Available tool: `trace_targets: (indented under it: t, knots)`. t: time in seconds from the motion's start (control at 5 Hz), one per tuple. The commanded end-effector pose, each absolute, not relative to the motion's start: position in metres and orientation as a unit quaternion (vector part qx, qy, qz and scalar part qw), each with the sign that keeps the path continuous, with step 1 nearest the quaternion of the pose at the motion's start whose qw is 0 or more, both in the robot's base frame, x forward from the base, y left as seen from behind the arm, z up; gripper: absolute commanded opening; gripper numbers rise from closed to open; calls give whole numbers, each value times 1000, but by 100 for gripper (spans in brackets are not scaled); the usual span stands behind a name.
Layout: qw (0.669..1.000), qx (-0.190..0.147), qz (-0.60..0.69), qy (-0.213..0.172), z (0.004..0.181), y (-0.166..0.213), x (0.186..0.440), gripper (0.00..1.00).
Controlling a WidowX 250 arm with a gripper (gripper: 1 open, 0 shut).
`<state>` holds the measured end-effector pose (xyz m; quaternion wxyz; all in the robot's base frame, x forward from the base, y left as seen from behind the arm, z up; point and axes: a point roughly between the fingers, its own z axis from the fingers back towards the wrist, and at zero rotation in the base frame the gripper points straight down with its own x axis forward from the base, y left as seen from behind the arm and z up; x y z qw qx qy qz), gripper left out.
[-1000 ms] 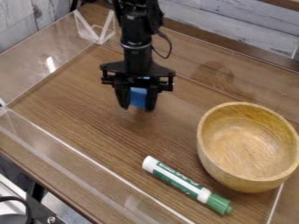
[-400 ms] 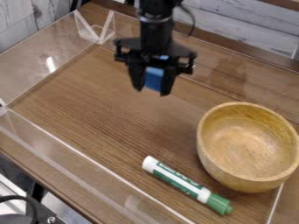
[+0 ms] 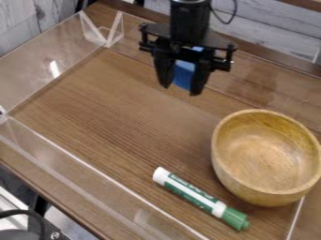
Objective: Put the blue block in the brown bowl
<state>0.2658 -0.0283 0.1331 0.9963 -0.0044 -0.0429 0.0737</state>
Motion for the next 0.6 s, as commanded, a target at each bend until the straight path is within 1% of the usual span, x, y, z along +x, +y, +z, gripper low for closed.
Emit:
trace_targets:
  t: [0.0,0.2,0.4]
  knots:
    - [996,-17,47,-79,157,-49,264,0]
    - [996,-21,28,-80,160,-76,256,0]
    - [996,-22,20,-83,158,-106,251,0]
